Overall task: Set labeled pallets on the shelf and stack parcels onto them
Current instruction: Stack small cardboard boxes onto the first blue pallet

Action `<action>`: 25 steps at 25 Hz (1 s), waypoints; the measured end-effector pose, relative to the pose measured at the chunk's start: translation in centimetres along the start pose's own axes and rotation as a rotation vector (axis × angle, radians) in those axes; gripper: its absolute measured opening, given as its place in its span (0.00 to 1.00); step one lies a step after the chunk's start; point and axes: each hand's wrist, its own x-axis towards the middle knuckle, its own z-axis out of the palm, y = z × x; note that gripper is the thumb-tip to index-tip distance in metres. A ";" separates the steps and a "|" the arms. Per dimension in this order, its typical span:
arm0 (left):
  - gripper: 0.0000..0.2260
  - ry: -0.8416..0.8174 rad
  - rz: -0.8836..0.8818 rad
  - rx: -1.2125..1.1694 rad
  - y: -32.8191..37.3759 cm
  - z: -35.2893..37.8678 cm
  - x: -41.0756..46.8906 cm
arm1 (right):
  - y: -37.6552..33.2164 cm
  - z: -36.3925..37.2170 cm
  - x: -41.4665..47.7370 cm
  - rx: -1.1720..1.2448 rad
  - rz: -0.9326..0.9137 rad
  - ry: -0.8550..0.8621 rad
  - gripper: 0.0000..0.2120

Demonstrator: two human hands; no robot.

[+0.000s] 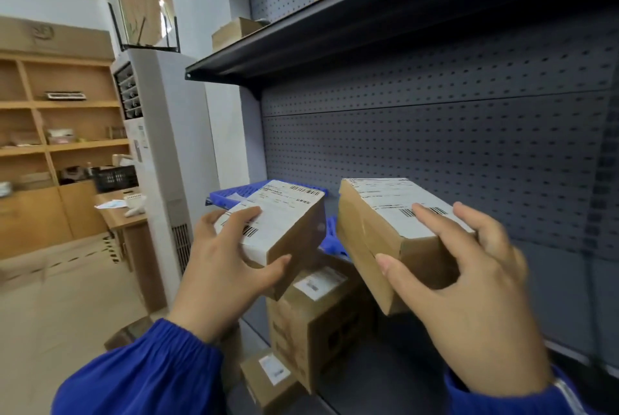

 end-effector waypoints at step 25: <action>0.32 -0.267 0.213 -0.172 -38.7 5.8 44.1 | -15.8 42.3 20.9 -0.361 0.275 0.209 0.31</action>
